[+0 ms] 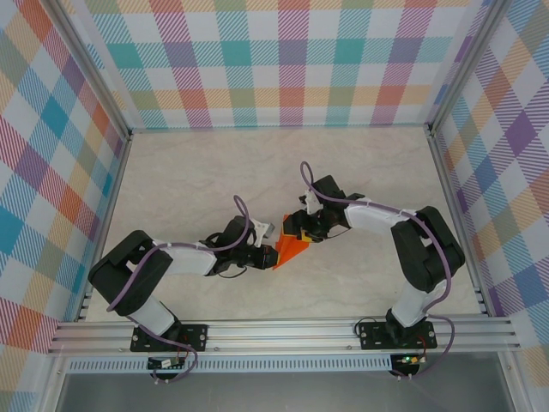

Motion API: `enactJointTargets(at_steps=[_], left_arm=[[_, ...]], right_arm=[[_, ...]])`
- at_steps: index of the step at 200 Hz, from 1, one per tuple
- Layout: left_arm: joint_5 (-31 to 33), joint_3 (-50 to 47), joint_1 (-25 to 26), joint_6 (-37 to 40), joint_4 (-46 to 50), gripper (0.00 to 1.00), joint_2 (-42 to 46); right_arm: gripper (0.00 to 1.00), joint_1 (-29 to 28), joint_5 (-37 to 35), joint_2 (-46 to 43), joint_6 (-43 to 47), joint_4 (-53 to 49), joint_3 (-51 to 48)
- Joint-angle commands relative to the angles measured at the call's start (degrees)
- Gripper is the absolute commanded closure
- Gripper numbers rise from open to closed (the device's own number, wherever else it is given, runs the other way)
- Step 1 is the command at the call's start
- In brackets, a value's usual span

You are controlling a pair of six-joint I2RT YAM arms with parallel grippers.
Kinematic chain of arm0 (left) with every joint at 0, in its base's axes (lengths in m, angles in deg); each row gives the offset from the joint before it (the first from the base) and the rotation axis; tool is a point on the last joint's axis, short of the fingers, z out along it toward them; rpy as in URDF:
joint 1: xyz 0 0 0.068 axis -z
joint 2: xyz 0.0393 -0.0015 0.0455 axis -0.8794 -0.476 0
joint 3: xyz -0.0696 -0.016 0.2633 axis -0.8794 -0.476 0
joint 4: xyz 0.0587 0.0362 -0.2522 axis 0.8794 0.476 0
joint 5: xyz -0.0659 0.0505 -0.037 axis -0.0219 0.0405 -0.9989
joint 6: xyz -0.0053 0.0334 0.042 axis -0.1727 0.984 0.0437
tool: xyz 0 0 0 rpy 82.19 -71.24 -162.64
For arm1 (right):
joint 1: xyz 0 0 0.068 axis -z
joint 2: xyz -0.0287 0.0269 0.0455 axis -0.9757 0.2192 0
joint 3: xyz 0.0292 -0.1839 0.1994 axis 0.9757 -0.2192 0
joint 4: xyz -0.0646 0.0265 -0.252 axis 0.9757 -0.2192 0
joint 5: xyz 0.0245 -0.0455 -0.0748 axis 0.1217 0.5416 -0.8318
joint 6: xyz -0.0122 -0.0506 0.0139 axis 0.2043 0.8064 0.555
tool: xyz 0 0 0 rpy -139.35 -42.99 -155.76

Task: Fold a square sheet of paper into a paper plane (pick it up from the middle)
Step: Fourth fold the wing at the center of the table.

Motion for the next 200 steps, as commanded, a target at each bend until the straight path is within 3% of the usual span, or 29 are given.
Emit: enactJointTargets(at_steps=[1, 57, 84, 162, 200], left_arm=[[0.4, 2.6, 0.2, 3.2, 3.8, 0.85, -0.1], [6.5, 6.3, 3.2, 6.6, 10.0, 0.59, -0.9], [11.2, 8.4, 5.7, 8.9, 14.1, 0.53, -1.2], [23.2, 12.6, 11.7, 12.7, 21.1, 0.46, -3.0], [24.9, 13.7, 13.4, 13.2, 21.7, 0.47, -4.4]], right_arm=[[0.39, -0.3, 0.3, 0.7, -2.2, 0.0, 0.0], [0.40, -0.3, 1.9, 2.2, -2.9, 0.7, 0.9], [0.42, -0.3, 2.8, 2.8, -2.9, 1.2, 1.4], [0.55, -0.3, 4.8, 3.0, -3.0, 1.4, 2.2], [0.62, -0.3, 5.4, 2.9, -2.9, 1.3, 2.6]])
